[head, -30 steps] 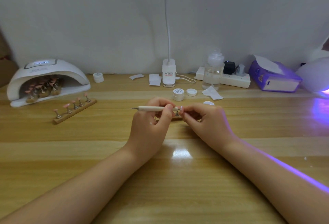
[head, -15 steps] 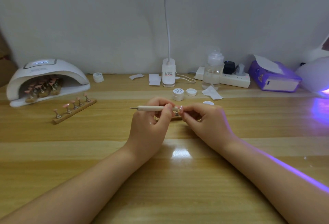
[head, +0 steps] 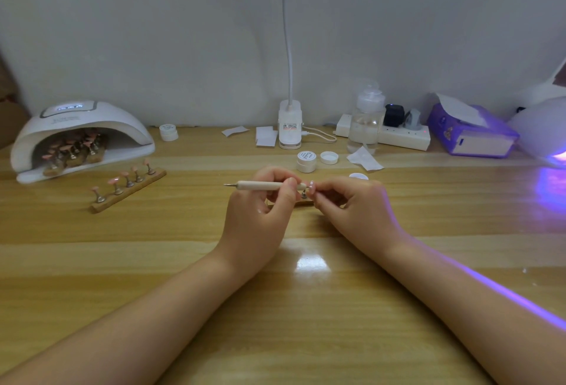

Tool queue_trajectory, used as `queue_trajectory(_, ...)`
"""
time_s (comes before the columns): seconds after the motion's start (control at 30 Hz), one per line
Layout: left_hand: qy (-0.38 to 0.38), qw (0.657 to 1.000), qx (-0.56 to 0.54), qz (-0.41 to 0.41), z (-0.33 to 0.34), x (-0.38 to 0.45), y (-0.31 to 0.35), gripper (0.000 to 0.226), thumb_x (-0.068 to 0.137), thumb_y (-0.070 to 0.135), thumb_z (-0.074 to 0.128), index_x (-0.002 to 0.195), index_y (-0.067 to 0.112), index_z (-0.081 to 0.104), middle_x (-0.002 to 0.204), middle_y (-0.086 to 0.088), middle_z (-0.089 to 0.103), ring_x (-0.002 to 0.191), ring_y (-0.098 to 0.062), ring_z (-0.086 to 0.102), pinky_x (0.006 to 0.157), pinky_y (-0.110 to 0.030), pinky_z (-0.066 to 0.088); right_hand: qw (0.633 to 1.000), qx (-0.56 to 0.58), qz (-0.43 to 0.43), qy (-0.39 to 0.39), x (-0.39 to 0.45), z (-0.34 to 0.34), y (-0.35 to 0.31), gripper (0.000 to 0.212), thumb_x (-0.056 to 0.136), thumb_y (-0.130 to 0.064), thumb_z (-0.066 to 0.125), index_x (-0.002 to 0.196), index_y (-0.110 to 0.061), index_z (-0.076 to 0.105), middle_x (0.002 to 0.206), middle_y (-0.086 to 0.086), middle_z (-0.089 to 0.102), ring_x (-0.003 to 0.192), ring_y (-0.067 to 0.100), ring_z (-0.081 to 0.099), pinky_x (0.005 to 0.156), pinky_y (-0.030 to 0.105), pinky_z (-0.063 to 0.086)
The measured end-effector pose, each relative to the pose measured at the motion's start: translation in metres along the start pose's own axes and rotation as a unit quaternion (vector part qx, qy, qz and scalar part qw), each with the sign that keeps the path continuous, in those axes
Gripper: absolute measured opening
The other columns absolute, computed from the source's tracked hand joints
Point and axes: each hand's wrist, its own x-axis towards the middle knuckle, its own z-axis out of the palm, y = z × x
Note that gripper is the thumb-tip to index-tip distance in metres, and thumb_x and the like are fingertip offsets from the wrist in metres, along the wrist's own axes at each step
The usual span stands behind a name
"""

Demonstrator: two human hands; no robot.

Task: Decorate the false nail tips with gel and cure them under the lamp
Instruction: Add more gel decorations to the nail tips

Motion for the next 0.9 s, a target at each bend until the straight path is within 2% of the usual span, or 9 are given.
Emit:
queue_trajectory(0.13, 0.000, 1.000, 0.004, 0.000, -0.0002, -0.0003, -0.0001, 0.013, 0.088, 0.024, 0.053, 0.080, 0.028, 0.062, 0.078, 0.008, 0.067, 0.072, -0.019, 0.065, 0.068, -0.045, 0.052, 1.000, 0.002, 0.003, -0.001, 0.0005, 0.0001, 0.0002, 0.009, 0.080, -0.008, 0.072, 0.087, -0.012, 0.076, 0.074, -0.004, 0.072, 0.067, 0.010, 0.065, 0.063, 0.027, 0.052)
queue_trajectory(0.7, 0.006, 1.000, -0.013, 0.004, 0.0003, -0.0005, 0.0023, 0.011, 0.087, 0.029, 0.053, 0.079, 0.032, 0.061, 0.077, 0.009, 0.068, 0.072, -0.019, 0.065, 0.069, -0.050, 0.053, 1.000, -0.002, 0.015, -0.004, 0.0001, 0.0003, -0.0021, 0.010, 0.079, -0.006, 0.072, 0.087, -0.013, 0.076, 0.074, -0.009, 0.071, 0.070, 0.006, 0.064, 0.064, 0.022, 0.052)
queue_trajectory(0.9, 0.032, 0.998, -0.039, 0.027, -0.0028, 0.0023, 0.0086, 0.016, 0.089, 0.022, 0.053, 0.081, 0.033, 0.061, 0.079, 0.001, 0.068, 0.076, -0.016, 0.066, 0.068, -0.043, 0.054, 1.000, 0.000, 0.020, 0.000, 0.0000, 0.0000, -0.0027, 0.009, 0.080, -0.007, 0.072, 0.087, -0.012, 0.076, 0.074, -0.006, 0.072, 0.068, 0.006, 0.065, 0.065, 0.024, 0.053)
